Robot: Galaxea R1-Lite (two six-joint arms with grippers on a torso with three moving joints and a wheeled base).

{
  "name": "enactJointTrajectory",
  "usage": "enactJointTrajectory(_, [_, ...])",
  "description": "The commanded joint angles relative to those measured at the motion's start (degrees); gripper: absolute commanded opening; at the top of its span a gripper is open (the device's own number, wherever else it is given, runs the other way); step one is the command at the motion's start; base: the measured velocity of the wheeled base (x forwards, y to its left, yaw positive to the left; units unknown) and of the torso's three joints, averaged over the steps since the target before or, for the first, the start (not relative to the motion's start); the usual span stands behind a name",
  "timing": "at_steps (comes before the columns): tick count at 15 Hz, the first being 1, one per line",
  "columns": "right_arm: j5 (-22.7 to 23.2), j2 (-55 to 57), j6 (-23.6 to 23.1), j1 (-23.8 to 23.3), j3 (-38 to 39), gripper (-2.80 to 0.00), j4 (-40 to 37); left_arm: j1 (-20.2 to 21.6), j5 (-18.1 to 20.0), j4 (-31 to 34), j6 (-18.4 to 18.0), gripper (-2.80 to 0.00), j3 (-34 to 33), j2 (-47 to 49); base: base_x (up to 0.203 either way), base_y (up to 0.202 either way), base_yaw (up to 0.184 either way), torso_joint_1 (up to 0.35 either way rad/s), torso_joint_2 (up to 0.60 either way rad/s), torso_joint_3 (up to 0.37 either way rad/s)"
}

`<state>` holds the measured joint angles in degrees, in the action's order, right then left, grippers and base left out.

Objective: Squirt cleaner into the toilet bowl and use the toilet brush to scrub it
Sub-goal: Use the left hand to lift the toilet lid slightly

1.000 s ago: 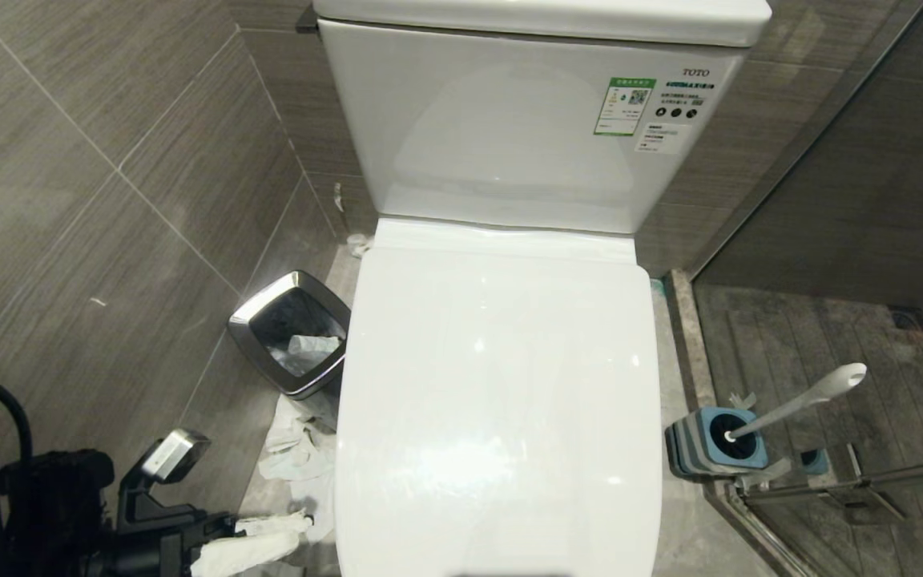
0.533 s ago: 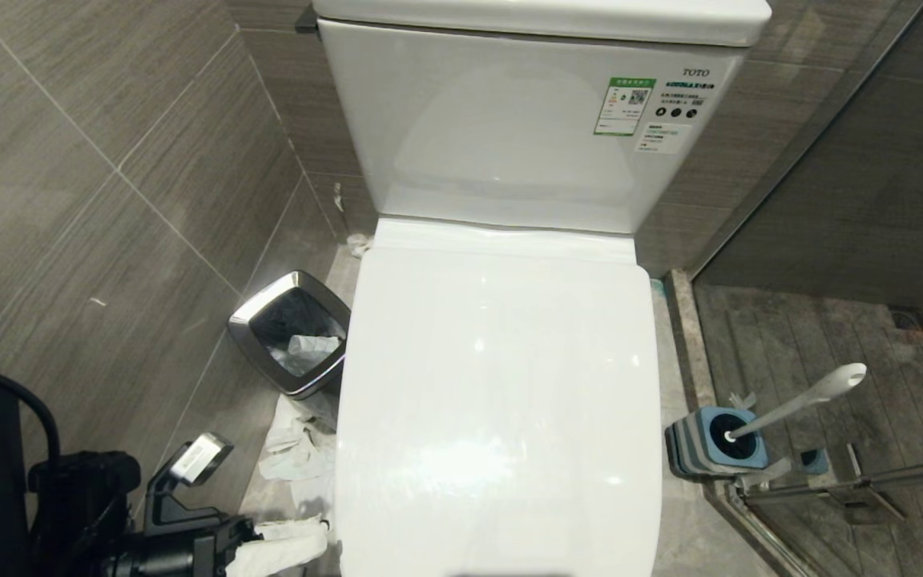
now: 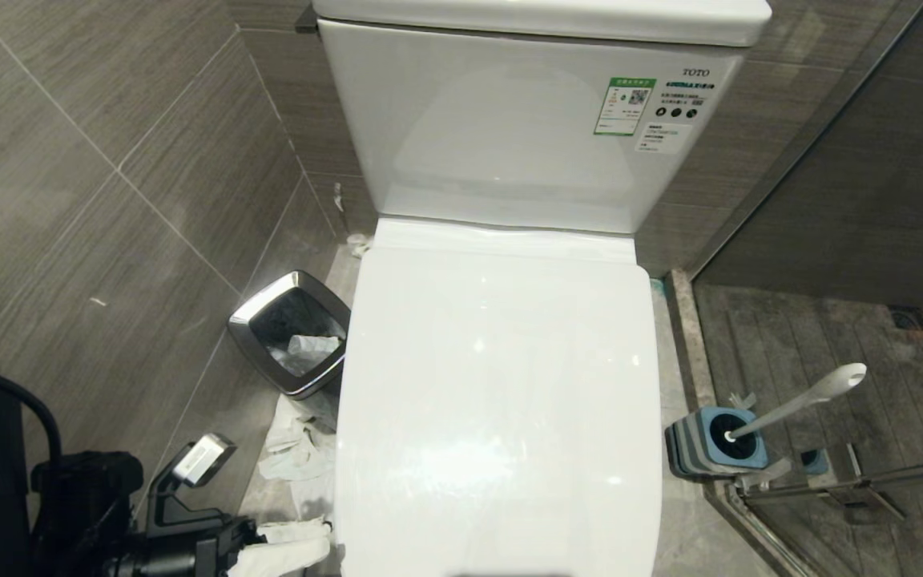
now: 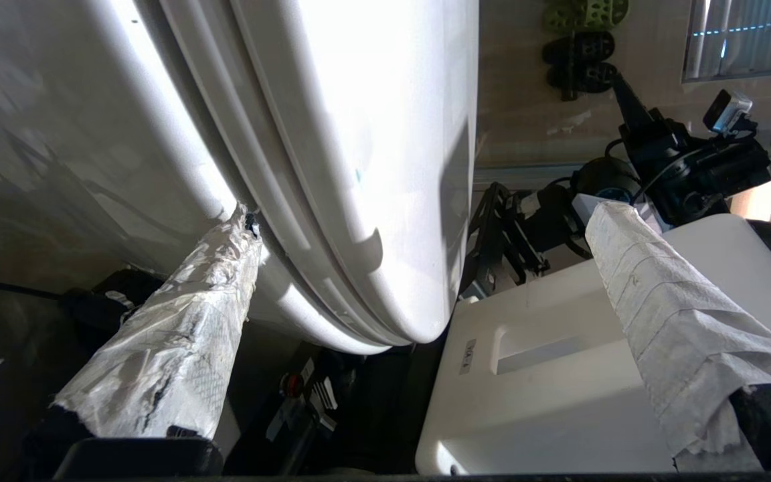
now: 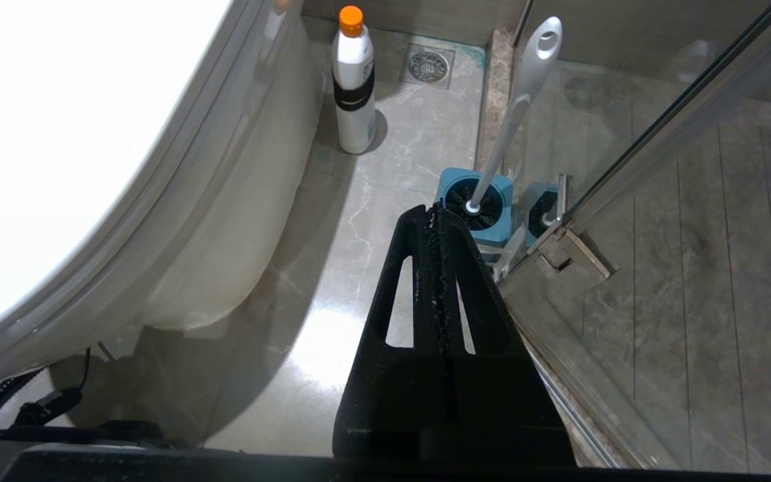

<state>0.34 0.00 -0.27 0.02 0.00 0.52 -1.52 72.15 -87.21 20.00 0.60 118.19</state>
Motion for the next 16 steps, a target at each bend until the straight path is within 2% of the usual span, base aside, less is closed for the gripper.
enactJointTrajectory(1, [0.02,0.0,-0.07,0.06,0.35,-2.8,0.01,-0.51,0.09,-0.45,0.13,0.0,-0.16,-0.06,0.0,0.0,0.0,0.0,0.0,0.0])
enactJointTrajectory(12, [0.02,0.0,-0.08,0.06,0.35,-2.8,0.01,-2.41,-2.07,-0.45,-0.49,0.0,-0.68,0.03,0.0,0.0,0.0,0.0,0.0,0.0])
enactJointTrajectory(13, [0.02,0.0,-0.06,0.06,0.35,-2.8,0.01,-2.74,-2.94,-0.45,-0.49,0.0,-0.6,0.0,0.0,0.0,0.0,0.0,0.0,0.0])
enactJointTrajectory(16, [0.02,0.0,0.0,0.06,0.35,-2.8,0.01,-5.62,-8.96,-0.45,-1.59,0.0,-0.89,0.45,0.0,0.0,0.0,0.0,0.0,0.0])
